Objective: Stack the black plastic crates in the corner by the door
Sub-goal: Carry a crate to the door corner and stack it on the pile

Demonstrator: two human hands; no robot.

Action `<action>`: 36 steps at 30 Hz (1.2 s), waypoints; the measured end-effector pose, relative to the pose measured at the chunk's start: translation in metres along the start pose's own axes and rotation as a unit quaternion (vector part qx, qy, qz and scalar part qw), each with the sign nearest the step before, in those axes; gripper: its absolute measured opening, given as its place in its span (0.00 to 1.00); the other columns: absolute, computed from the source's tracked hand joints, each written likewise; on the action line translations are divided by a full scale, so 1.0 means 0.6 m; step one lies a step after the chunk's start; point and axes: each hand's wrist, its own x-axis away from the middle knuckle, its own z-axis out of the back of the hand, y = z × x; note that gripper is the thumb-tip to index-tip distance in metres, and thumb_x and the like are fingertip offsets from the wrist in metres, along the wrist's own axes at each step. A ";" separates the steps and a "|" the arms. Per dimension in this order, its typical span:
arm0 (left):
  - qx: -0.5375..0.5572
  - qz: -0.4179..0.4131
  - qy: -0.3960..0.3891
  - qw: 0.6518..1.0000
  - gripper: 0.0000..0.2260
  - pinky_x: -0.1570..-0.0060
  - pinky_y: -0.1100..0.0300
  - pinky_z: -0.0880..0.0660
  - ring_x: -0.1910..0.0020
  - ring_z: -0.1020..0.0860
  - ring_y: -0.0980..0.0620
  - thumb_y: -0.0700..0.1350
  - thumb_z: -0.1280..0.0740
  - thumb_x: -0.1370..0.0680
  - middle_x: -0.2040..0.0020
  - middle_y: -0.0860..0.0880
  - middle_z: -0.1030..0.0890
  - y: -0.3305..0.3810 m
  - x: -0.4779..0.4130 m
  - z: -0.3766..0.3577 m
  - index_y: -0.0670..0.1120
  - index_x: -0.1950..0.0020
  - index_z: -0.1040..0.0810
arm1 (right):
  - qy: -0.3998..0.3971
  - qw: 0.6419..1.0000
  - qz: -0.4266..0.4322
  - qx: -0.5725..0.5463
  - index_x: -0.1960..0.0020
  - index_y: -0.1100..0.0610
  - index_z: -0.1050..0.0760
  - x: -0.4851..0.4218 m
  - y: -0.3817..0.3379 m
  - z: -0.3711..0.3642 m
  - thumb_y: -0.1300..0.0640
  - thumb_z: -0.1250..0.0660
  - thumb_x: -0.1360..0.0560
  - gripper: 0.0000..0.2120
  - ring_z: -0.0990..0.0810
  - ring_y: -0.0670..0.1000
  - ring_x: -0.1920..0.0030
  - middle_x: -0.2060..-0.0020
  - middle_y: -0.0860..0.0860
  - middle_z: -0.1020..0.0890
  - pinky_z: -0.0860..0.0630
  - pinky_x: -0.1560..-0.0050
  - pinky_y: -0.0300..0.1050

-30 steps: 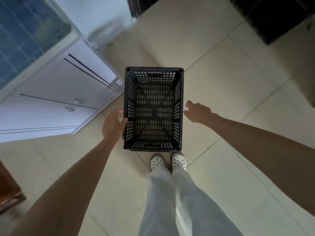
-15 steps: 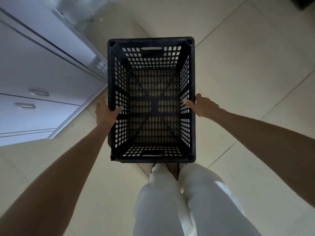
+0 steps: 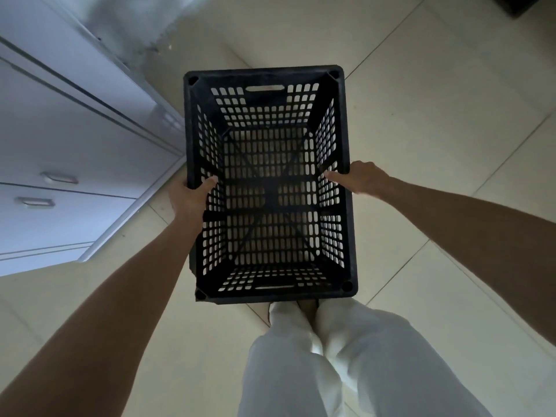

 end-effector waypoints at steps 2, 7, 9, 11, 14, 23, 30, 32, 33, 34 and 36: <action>-0.010 0.014 -0.002 1.000 0.16 0.48 0.47 0.19 0.52 0.16 0.47 0.50 0.24 0.30 0.50 0.46 0.15 0.025 0.022 0.008 0.46 0.47 0.19 | -0.017 1.000 -0.009 0.012 0.55 0.61 0.31 0.030 0.005 0.018 0.30 0.46 0.26 0.32 0.25 0.57 0.55 0.56 0.56 0.26 0.28 0.50 0.48; -0.068 -0.012 -0.002 0.998 0.11 0.47 0.49 0.20 0.51 0.18 0.48 0.44 0.28 0.26 0.49 0.45 0.16 0.125 0.112 0.034 0.42 0.46 0.19 | -0.030 0.999 -0.001 0.032 0.65 0.57 0.34 0.133 0.019 0.092 0.35 0.49 0.23 0.26 0.27 0.56 0.57 0.57 0.56 0.26 0.30 0.55 0.46; -0.082 -0.025 -0.004 0.996 0.10 0.54 0.53 0.21 0.53 0.19 0.48 0.41 0.29 0.26 0.51 0.43 0.17 0.168 0.157 0.048 0.39 0.46 0.19 | -0.027 0.999 -0.005 0.031 0.59 0.59 0.32 0.181 0.028 0.125 0.40 0.49 0.21 0.23 0.27 0.55 0.57 0.56 0.56 0.26 0.30 0.56 0.44; -0.087 -0.030 -0.006 0.996 0.10 0.60 0.57 0.23 0.54 0.19 0.47 0.39 0.29 0.26 0.52 0.44 0.17 0.214 0.205 0.068 0.38 0.45 0.19 | -0.018 0.999 -0.022 0.033 0.54 0.60 0.31 0.231 0.035 0.161 0.46 0.47 0.20 0.17 0.26 0.54 0.58 0.55 0.56 0.25 0.31 0.58 0.43; -0.096 -0.020 -0.008 0.995 0.11 0.61 0.59 0.24 0.55 0.20 0.47 0.33 0.31 0.26 0.52 0.45 0.19 0.277 0.271 0.103 0.37 0.43 0.19 | -0.013 0.999 -0.033 0.040 0.52 0.60 0.31 0.315 0.039 0.222 0.49 0.47 0.20 0.14 0.26 0.55 0.55 0.54 0.56 0.25 0.30 0.56 0.44; -0.117 -0.046 -0.033 0.991 0.13 0.46 0.52 0.22 0.53 0.18 0.42 0.31 0.29 0.30 0.51 0.40 0.16 0.468 0.425 0.165 0.39 0.47 0.17 | 0.057 0.996 -0.031 0.054 0.66 0.56 0.35 0.555 0.081 0.396 0.52 0.47 0.20 0.17 0.27 0.52 0.61 0.66 0.50 0.28 0.33 0.62 0.42; -0.095 -0.068 -0.089 0.989 0.21 0.45 0.52 0.21 0.51 0.17 0.43 0.29 0.28 0.32 0.44 0.39 0.17 0.608 0.549 0.176 0.39 0.40 0.19 | 0.148 0.987 -0.052 0.044 0.59 0.56 0.30 0.722 0.119 0.492 0.49 0.46 0.21 0.14 0.25 0.51 0.61 0.66 0.50 0.26 0.30 0.60 0.42; -0.078 -0.073 -0.087 0.990 0.24 0.42 0.48 0.21 0.47 0.18 0.41 0.29 0.27 0.34 0.41 0.40 0.18 0.644 0.568 0.173 0.40 0.39 0.19 | 0.188 0.980 -0.056 0.031 0.55 0.56 0.29 0.760 0.135 0.518 0.47 0.45 0.21 0.14 0.25 0.49 0.64 0.66 0.49 0.26 0.32 0.66 0.41; -0.081 -0.082 -0.094 0.989 0.24 0.42 0.47 0.21 0.46 0.18 0.41 0.29 0.27 0.34 0.41 0.40 0.18 0.665 0.580 0.170 0.40 0.39 0.19 | 0.204 0.977 -0.060 0.025 0.54 0.55 0.28 0.780 0.143 0.532 0.46 0.45 0.21 0.14 0.25 0.50 0.63 0.66 0.49 0.25 0.32 0.67 0.41; -0.086 -0.096 -0.104 0.986 0.22 0.42 0.48 0.21 0.47 0.18 0.42 0.30 0.27 0.34 0.42 0.41 0.18 0.689 0.596 0.166 0.40 0.40 0.18 | 0.218 0.974 -0.060 0.019 0.54 0.56 0.28 0.798 0.152 0.548 0.46 0.45 0.22 0.14 0.24 0.51 0.62 0.65 0.49 0.25 0.32 0.66 0.41; -0.084 -0.131 -0.116 0.981 0.18 0.43 0.49 0.21 0.50 0.19 0.44 0.30 0.28 0.33 0.45 0.43 0.17 0.739 0.638 0.154 0.39 0.44 0.17 | 0.237 0.969 -0.062 0.011 0.55 0.56 0.28 0.832 0.174 0.581 0.45 0.43 0.22 0.15 0.23 0.52 0.61 0.66 0.49 0.26 0.29 0.63 0.42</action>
